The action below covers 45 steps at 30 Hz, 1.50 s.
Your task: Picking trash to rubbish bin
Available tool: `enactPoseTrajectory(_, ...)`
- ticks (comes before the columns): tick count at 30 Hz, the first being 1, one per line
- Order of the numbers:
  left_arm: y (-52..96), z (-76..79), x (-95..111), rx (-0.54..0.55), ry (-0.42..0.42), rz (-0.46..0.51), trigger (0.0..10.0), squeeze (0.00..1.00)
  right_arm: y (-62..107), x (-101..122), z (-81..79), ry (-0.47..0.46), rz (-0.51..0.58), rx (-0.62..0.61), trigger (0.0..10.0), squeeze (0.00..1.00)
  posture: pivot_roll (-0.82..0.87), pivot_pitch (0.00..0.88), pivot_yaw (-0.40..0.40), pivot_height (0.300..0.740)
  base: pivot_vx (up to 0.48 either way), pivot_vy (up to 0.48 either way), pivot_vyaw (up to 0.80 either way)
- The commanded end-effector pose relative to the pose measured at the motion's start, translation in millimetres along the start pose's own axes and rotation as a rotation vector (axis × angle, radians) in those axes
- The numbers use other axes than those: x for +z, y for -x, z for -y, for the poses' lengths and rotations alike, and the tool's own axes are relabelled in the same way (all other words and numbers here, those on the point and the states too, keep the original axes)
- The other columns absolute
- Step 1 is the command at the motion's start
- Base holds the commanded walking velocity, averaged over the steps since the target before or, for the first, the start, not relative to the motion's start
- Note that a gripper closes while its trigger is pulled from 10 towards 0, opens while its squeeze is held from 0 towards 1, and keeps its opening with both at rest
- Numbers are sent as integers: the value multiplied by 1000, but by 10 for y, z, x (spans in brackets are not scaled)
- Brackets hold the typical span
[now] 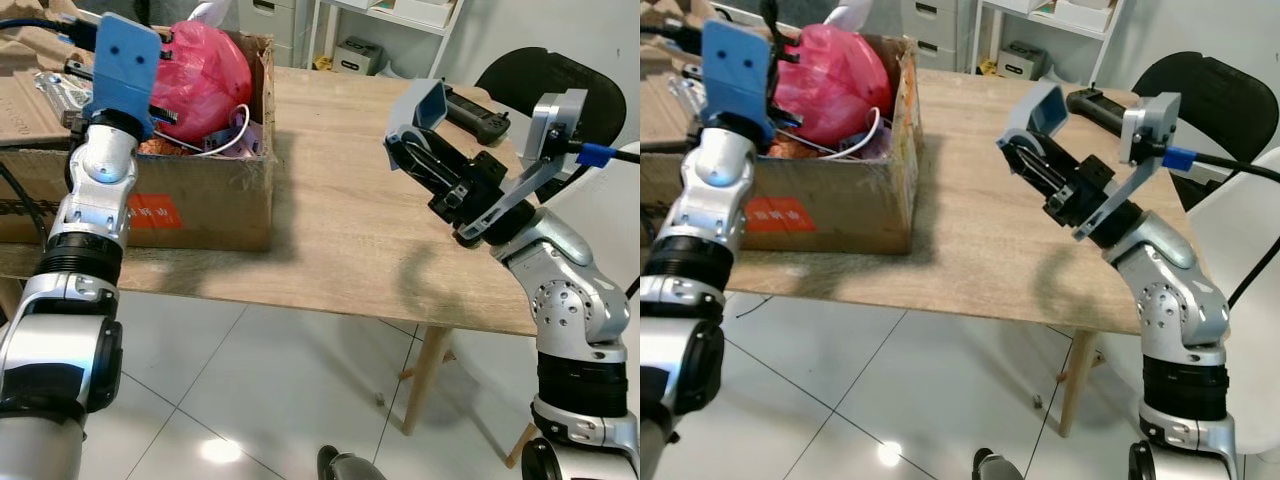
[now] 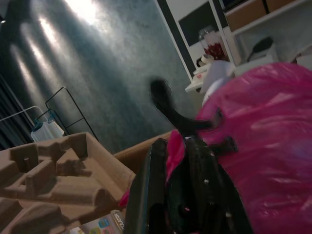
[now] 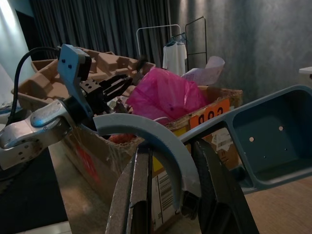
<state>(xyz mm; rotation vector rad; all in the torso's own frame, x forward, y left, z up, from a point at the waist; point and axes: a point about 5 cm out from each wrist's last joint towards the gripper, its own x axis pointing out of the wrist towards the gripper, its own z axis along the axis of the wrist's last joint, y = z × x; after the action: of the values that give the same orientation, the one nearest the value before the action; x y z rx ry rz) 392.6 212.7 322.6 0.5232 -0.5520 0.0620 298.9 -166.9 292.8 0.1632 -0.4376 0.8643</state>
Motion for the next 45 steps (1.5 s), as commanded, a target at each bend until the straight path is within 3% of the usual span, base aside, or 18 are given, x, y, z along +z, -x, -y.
enactPoseTrajectory(1,42,68,-85,-25,-45,-40,10000,1000,6,49,10,7,11,-5,10000,0,-29,178,-21,740,0,0,0)
enactPoseTrajectory(10,87,-310,-172,173,-129,-123,10000,1000,8,73,13,2,27,-13,10000,0,-28,176,-21,740,0,0,0)
enactPoseTrajectory(11,115,-418,-192,220,-123,-136,10000,1000,3,72,24,2,28,-21,10000,0,-24,175,-23,740,0,0,0)
enactPoseTrajectory(14,126,-452,-198,236,-112,-139,10000,1000,0,71,31,3,28,-27,10000,0,-24,175,-23,740,0,0,0)
enactPoseTrajectory(16,137,-466,-157,245,-29,-96,10000,1000,-16,68,86,10,36,-68,10000,0,-17,174,-28,740,0,0,0)
enactPoseTrajectory(17,142,-438,-96,219,99,-31,10000,0,-34,60,135,17,36,-95,10000,0,-11,173,-31,740,0,0,0)
enactPoseTrajectory(18,142,-438,-96,219,99,-31,10000,0,-34,60,135,17,36,-95,10000,0,-11,173,-31,740,0,0,0)
enactPoseTrajectory(20,186,-392,27,162,332,103,10000,0,-104,59,164,20,53,-88,10000,0,-6,173,-33,740,0,0,0)
enactPoseTrajectory(21,186,-392,27,162,332,103,10000,0,-104,59,164,20,53,-88,10000,0,-6,173,-33,740,0,0,0)
enactPoseTrajectory(23,267,-353,140,86,538,214,10000,0,-229,93,93,5,100,1,10000,0,10,172,-40,740,0,0,0)
enactPoseTrajectory(24,267,-353,140,86,538,214,10000,0,-229,93,93,5,100,1,10000,0,10,172,-40,740,0,0,0)
enactPoseTrajectory(26,371,-332,313,2,703,323,10000,0,-370,104,44,-13,130,76,10000,0,21,177,-45,740,0,0,0)
enactPoseTrajectory(30,453,-310,443,-61,732,383,10000,0,-493,81,51,-35,137,106,10000,0,38,183,-54,740,0,0,0)
enactPoseTrajectory(31,526,-285,528,-110,711,408,10000,0,-663,42,71,-73,142,144,10000,0,65,198,-63,740,0,0,0)
enactPoseTrajectory(34,561,-278,559,-124,704,414,10000,0,-765,27,71,-98,148,172,10000,0,74,205,-66,740,0,0,0)
enactPoseTrajectory(35,595,-314,560,-116,688,410,10000,0,-890,28,56,-134,168,212,10000,0,94,223,-71,740,0,0,0)
enactPoseTrajectory(43,674,-427,610,-105,661,414,10000,0,-1047,21,35,-161,189,267,10000,0,128,257,-81,740,0,0,0)
enactPoseTrajectory(45,730,-512,735,-120,654,434,10000,0,-1145,-15,40,-191,195,292,10000,0,148,287,-87,740,0,0,0)
